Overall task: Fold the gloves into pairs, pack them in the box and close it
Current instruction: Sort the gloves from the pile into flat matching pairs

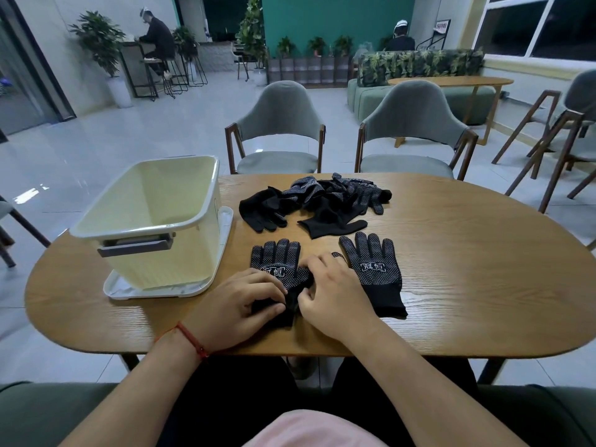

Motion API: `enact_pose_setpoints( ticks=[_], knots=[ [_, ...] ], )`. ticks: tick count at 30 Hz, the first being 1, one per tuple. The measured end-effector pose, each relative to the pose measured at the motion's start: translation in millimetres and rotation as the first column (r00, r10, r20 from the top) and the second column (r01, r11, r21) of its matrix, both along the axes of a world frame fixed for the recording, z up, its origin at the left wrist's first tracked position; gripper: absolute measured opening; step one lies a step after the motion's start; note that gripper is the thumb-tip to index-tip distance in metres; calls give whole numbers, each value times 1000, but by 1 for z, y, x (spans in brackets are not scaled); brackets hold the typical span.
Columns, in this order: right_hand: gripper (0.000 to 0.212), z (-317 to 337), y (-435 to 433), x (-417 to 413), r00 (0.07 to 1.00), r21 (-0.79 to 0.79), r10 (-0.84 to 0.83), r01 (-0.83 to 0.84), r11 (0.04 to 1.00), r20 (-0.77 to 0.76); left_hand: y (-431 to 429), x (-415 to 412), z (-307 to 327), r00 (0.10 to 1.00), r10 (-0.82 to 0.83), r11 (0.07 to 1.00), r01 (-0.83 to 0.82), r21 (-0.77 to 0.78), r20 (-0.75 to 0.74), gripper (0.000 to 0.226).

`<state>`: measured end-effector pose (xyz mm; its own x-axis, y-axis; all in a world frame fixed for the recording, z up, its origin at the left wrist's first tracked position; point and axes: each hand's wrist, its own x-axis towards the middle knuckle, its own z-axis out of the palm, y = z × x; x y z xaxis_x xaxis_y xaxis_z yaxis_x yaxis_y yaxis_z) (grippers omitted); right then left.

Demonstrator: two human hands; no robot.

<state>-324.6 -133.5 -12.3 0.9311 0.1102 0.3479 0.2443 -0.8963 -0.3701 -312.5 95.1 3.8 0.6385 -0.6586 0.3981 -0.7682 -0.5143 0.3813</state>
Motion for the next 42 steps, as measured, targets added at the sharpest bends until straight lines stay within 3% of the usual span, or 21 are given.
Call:
enact_pose_setpoints(
  ticks=[5, 8, 12, 15, 17, 19, 21, 24, 28, 33, 37, 42],
  knots=[
    [48, -2, 4, 2, 1000, 30, -14, 14, 999, 11, -1, -2, 2, 1000, 5, 1000, -5, 1, -5, 7],
    [36, -2, 4, 5, 999, 83, -37, 40, 996, -29, -2, -3, 2, 1000, 16, 1000, -16, 8, -13, 8],
    [30, -5, 2, 9, 998, 38, -58, 58, 998, -7, 0, -5, 6, 991, 31, 999, -35, -34, -132, 13],
    [31, -6, 2, 9, 999, -6, -53, 53, 999, 11, -2, -1, 9, 945, 137, 952, -208, -224, -297, 21],
    [31, -3, 3, 8, 999, -14, -54, 54, 998, 5, -8, 9, 9, 902, 291, 889, -378, -258, -319, 18],
    [32, -2, 4, 7, 999, -64, -35, 34, 997, -9, -22, 24, 5, 882, 420, 870, -458, -181, -212, 14],
    [30, 2, 5, 8, 999, -90, 2, -5, 996, -34, -42, 39, 2, 874, 462, 870, -479, -114, -147, 24],
    [23, 14, -1, 19, 994, -4, 24, -25, 1000, -111, -72, 55, 4, 855, 494, 869, -490, 67, -161, 42],
    [40, 22, -20, 55, 990, -16, 23, -25, 1000, -140, -85, 63, -3, 810, 569, 796, -500, 341, -142, 59],
    [45, 21, -32, 97, 983, -122, 65, -87, 989, -170, -84, 60, -16, 779, 618, 741, -535, 405, -101, 73],
    [47, 28, -27, 113, 953, -169, 83, -137, 976, -292, -83, 58, -17, 757, 646, 721, -564, 402, -97, 76],
    [50, 43, -24, 122, 945, -318, 38, -148, 937, -326, -82, 59, -18, 766, 636, 723, -551, 417, -91, 72]
  ],
)
